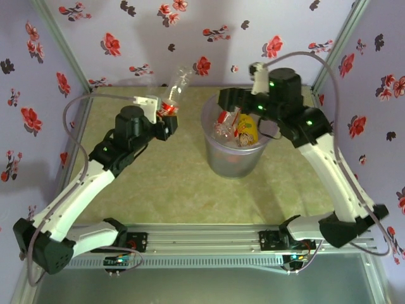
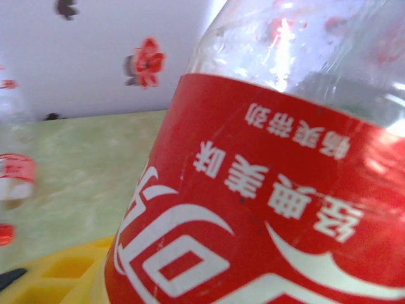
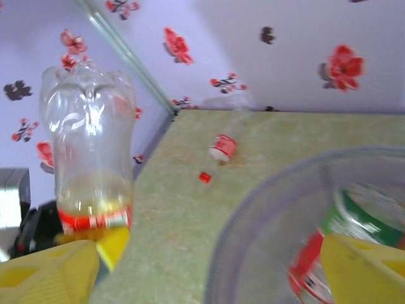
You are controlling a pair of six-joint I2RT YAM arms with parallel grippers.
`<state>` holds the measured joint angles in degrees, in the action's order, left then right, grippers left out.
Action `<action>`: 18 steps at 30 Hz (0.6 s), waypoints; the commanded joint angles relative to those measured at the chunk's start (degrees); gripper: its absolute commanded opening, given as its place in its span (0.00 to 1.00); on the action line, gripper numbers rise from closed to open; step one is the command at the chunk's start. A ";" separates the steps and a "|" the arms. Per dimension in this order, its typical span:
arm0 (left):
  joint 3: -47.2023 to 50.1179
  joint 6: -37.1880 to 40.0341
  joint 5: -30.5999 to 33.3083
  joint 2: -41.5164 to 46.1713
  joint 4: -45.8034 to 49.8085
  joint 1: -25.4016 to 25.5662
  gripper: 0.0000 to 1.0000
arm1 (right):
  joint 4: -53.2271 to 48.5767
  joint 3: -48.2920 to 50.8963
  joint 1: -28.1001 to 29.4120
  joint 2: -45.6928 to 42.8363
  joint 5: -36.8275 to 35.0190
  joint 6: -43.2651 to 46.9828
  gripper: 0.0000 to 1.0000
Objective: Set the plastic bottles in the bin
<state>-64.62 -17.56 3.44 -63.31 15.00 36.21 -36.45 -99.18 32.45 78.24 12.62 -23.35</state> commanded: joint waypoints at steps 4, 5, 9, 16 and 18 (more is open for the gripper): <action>-1.24 -3.02 2.78 0.78 -1.12 4.60 0.32 | 9.27 -7.69 5.74 7.52 1.63 -1.55 0.99; -1.36 -3.01 2.72 0.58 -1.42 5.01 0.33 | 9.93 -8.01 6.07 8.30 2.23 -1.94 0.99; -2.39 -1.91 2.77 -0.49 -2.30 7.17 0.33 | 11.10 -9.06 6.23 10.92 2.76 -3.55 0.99; -3.27 -2.03 3.12 -1.20 -1.73 7.48 0.33 | 11.80 -12.08 6.23 14.58 5.96 -5.39 0.85; -3.18 -2.38 4.14 -0.97 -2.11 7.54 0.33 | 11.01 -12.52 6.23 14.84 5.78 -5.31 0.77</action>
<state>-65.93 -19.81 5.78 -64.64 15.00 43.51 -26.76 -109.49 38.63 92.73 16.82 -28.05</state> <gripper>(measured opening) 0.557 0.782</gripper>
